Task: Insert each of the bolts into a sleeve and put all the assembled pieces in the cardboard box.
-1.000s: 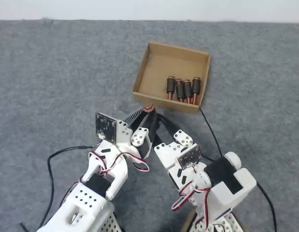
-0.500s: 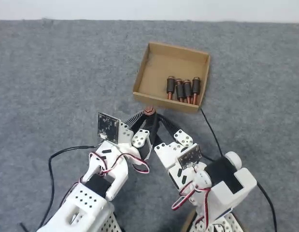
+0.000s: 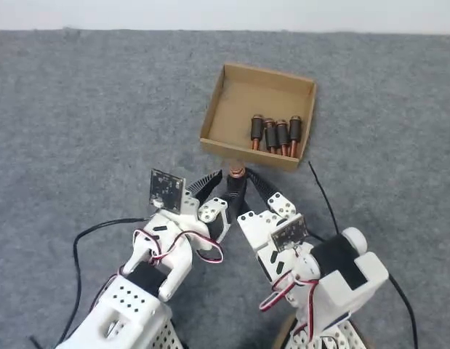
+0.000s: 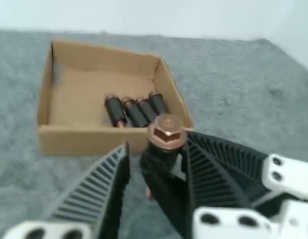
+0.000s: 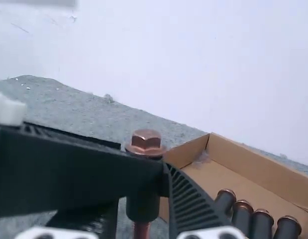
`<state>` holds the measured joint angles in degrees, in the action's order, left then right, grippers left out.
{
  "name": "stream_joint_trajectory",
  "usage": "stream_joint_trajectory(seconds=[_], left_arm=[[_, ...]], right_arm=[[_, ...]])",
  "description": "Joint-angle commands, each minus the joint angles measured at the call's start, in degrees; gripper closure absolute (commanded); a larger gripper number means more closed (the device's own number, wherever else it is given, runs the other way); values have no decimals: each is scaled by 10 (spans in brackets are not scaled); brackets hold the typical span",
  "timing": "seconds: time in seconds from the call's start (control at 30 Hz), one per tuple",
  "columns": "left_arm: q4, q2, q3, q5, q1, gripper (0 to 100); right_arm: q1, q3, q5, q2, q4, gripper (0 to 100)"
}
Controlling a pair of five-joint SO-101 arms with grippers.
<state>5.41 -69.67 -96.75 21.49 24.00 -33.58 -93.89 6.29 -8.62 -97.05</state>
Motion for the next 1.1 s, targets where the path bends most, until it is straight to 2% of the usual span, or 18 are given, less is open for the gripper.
stream_joint_trajectory(seconds=[0.0, 0.2, 0.33, 0.5, 0.57, 0.7, 0.87, 1.07], left_arm=[[5, -8, 2, 4, 1, 841], [31, -69, 0, 12, 46, 841], [140, -167, 0, 14, 59, 841], [283, -336, 0, -1, 44, 841], [318, -362, 10, -1, 34, 841], [316, -326, 17, -1, -9, 841], [306, -352, 27, -1, -79, 841], [323, -349, 72, -1, -215, 841]], right_arm=[[11, -4, 6, 28, -4, 991], [12, -2, 6, 27, -3, 991], [12, -2, 6, 27, -3, 991], [12, -2, 6, 27, -3, 991], [12, -2, 6, 27, -3, 991], [12, -2, 6, 27, -3, 991], [19, -2, 5, 27, -3, 991], [32, -1, 4, 31, -3, 991]])
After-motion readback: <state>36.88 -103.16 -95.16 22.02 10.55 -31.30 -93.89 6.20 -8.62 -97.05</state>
